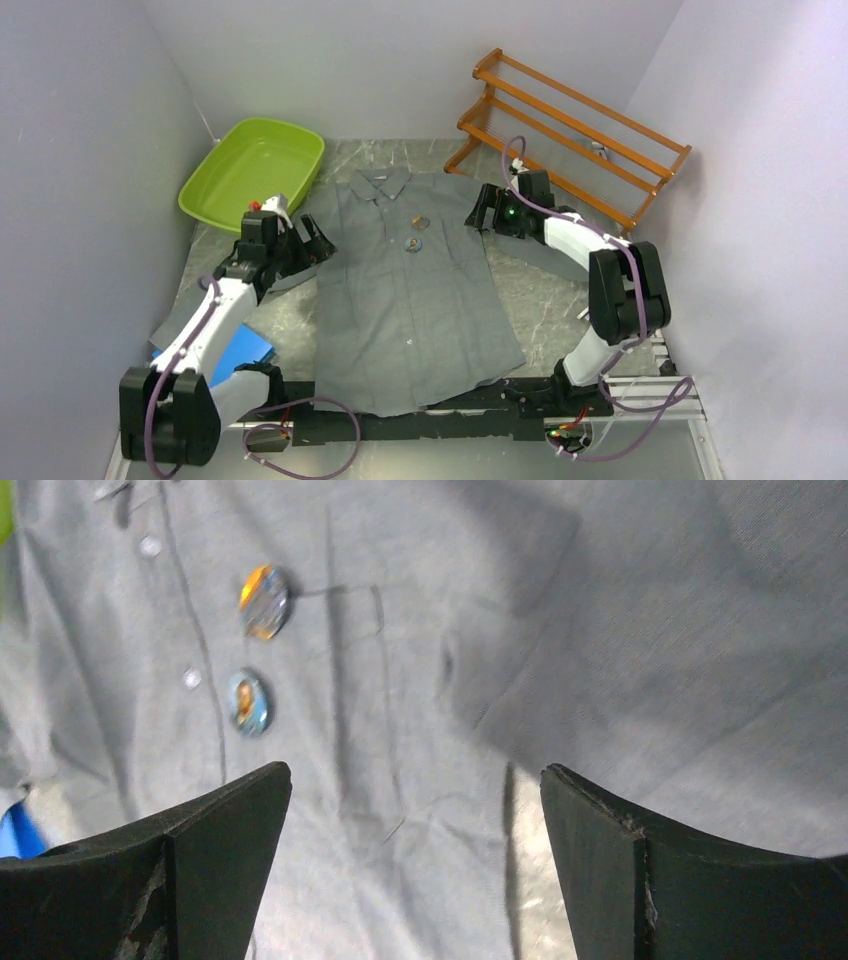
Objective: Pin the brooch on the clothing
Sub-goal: Flatten out the clothes at the center of the board, then reset both arms
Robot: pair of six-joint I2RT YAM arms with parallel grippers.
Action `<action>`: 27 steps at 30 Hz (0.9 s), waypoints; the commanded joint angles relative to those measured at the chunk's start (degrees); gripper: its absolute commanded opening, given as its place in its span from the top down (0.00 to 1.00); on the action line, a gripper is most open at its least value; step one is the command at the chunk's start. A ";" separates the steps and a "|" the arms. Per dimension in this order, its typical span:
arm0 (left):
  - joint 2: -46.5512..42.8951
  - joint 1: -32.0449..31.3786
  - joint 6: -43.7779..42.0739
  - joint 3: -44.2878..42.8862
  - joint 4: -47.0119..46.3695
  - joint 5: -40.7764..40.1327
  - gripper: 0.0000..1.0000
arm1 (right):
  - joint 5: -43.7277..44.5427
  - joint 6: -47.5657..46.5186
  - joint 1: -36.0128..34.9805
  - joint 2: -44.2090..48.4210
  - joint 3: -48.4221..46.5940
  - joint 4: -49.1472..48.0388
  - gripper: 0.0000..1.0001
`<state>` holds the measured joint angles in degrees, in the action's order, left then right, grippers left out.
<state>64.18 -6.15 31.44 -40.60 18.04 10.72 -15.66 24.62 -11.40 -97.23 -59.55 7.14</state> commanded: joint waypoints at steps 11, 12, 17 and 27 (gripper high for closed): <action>-32.11 1.06 3.18 18.05 -12.42 -8.76 0.04 | 14.23 1.93 0.41 29.32 17.76 -6.87 0.00; -33.06 1.06 2.53 18.79 -13.09 -10.20 0.04 | 16.12 1.48 0.41 31.29 19.32 -6.85 0.00; -37.09 0.99 -0.36 21.40 -16.30 -18.29 0.04 | 22.88 -2.74 0.41 41.46 26.72 -13.26 0.00; -30.39 1.05 -13.13 26.88 -33.34 -32.63 0.04 | 39.16 -12.68 0.42 52.00 42.66 -32.12 0.00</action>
<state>29.54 -5.32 26.39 -14.83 -4.99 -14.66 13.34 17.41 -11.22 -47.16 -20.18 -14.31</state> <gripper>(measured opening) 0.957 0.997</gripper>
